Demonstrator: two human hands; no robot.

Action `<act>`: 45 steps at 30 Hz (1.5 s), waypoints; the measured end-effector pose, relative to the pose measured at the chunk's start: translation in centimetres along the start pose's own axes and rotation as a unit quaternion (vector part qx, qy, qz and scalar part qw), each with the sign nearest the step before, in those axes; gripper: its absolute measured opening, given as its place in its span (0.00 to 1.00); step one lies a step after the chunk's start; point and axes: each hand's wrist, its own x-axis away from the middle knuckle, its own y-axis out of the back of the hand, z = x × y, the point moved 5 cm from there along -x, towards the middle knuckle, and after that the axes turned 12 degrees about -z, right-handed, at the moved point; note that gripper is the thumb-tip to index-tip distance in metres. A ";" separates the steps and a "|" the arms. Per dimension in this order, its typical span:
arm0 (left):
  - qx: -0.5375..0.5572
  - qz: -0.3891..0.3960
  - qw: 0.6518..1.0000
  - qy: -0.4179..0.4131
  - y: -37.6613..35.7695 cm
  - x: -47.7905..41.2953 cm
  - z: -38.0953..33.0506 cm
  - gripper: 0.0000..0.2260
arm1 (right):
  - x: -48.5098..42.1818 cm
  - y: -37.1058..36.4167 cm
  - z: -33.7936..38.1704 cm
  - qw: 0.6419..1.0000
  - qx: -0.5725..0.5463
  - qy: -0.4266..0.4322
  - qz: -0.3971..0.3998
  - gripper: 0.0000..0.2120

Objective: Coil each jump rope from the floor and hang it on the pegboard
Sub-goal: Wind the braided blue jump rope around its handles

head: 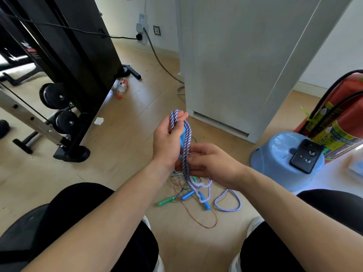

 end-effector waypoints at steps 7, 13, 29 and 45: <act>-0.015 0.013 0.999 0.036 0.0 -0.7 0.6 0.16 | 0.0 -1.0 -0.2 0.950 0.291 0.112 -0.006 0.24; -0.018 0.028 0.997 0.069 0.0 -0.6 1.1 0.26 | 0.9 0.3 1.4 0.875 0.451 0.151 -0.087 0.09; 0.124 0.066 0.977 0.161 1.0 1.5 -2.0 0.24 | -0.6 2.3 1.8 0.967 0.212 0.098 -0.104 0.16; 0.165 0.147 0.962 0.162 0.1 3.9 -5.8 0.19 | 2.2 0.3 -0.1 0.979 -0.093 -0.084 0.159 0.45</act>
